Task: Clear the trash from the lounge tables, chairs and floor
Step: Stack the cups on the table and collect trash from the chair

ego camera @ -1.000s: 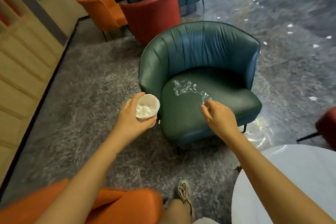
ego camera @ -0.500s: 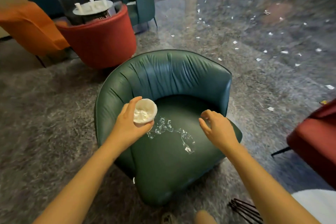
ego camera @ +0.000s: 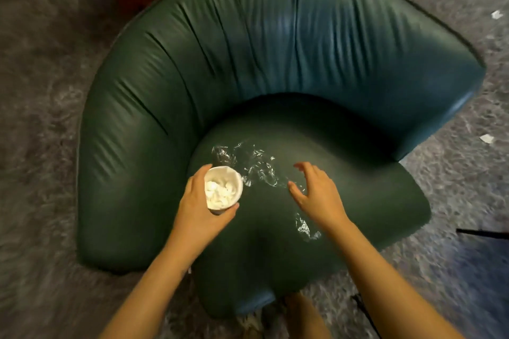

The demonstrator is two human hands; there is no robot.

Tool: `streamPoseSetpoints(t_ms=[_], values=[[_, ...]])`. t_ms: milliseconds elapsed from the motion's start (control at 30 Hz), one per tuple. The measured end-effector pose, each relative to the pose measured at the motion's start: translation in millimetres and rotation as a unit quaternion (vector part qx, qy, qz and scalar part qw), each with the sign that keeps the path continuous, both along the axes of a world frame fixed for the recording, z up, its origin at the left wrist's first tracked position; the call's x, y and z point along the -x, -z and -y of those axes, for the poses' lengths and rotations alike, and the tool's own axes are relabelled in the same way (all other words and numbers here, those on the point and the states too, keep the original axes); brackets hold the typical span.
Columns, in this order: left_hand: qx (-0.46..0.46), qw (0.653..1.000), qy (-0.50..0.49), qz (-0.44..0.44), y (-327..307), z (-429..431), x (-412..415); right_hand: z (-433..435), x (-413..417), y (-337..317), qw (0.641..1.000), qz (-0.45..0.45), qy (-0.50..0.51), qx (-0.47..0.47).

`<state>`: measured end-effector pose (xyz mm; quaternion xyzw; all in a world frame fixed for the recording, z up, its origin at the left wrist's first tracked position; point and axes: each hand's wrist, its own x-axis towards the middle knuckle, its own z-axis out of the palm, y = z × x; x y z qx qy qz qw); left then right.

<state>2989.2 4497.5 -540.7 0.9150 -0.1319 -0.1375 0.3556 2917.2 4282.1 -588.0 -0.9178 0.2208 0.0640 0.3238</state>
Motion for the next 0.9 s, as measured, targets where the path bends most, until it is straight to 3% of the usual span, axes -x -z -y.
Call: streamPoseSetpoints(t_ms=[200, 400, 667, 767, 900], values=[[-0.015, 0.996, -0.087, -0.027, 103, 1, 0, -10, -56, 100, 0.997, -0.039, -0.062, -0.004], [-0.03, 0.986, -0.143, -0.075, 165, -8, 15, -35, -79, 166, 0.992, -0.067, -0.098, 0.036], [-0.057, 0.989, -0.111, -0.083, 186, -16, 21, -48, -84, 193, 0.991, -0.042, -0.089, 0.09], [-0.077, 0.988, -0.094, -0.096, 184, -16, 19, -47, -88, 191, 0.995, -0.045, -0.069, 0.063], [-0.067, 0.995, -0.07, -0.025, 167, -12, 8, -43, -92, 179, 0.999, -0.028, -0.045, 0.009]])
